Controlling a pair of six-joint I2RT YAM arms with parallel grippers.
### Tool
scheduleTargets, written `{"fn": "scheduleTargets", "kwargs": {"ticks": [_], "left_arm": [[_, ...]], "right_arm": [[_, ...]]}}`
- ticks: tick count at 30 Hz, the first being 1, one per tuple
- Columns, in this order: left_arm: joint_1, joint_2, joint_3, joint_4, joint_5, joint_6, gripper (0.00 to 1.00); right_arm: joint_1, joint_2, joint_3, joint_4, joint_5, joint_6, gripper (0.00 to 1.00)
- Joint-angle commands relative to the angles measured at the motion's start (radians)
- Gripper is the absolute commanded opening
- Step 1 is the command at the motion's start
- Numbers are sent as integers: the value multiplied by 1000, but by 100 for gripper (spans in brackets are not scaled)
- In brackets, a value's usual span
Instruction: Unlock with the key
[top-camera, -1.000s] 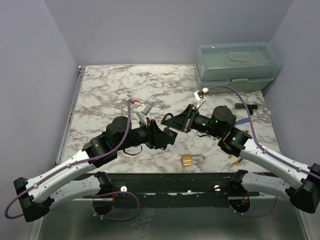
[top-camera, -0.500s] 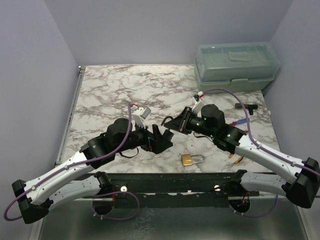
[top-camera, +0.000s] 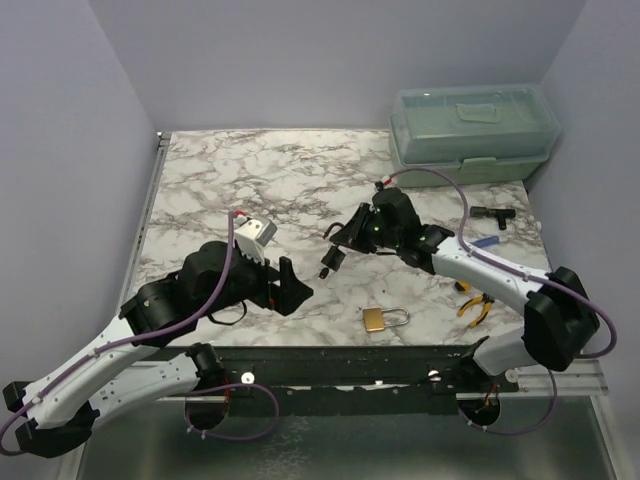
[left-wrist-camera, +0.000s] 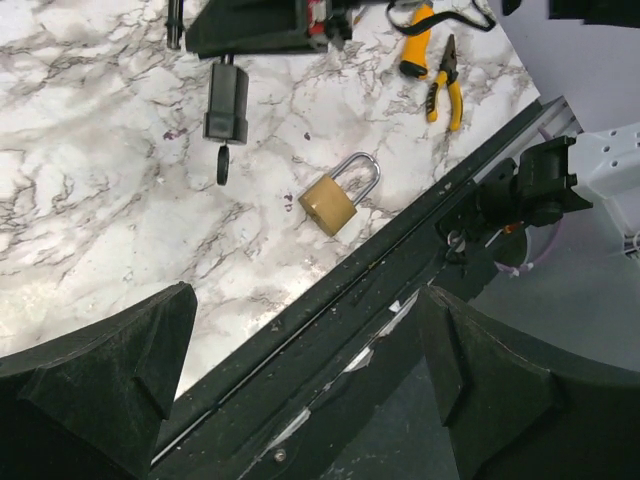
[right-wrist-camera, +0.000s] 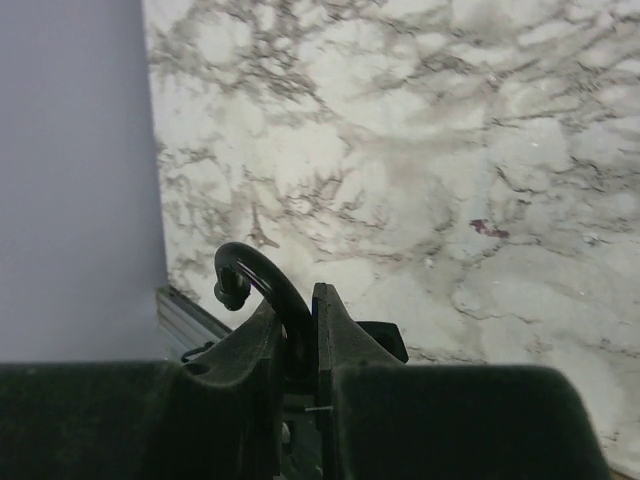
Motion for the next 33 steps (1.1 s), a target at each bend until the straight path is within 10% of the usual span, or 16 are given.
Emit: {"fn": "scheduleTargets", "kwargs": {"ticks": [1, 27, 30, 33], "left_arm": [[-1, -27, -18, -16, -54, 52, 99], [0, -106, -156, 93, -113, 97, 97], [2, -105, -158, 97, -104, 99, 97], [2, -99, -159, 98, -101, 101, 97]], "right_arm": [[-8, 88, 39, 11, 19, 32, 0], [-157, 709, 420, 67, -170, 28, 1], [-159, 736, 448, 111, -201, 29, 11], [-169, 753, 454, 190, -249, 31, 45]]}}
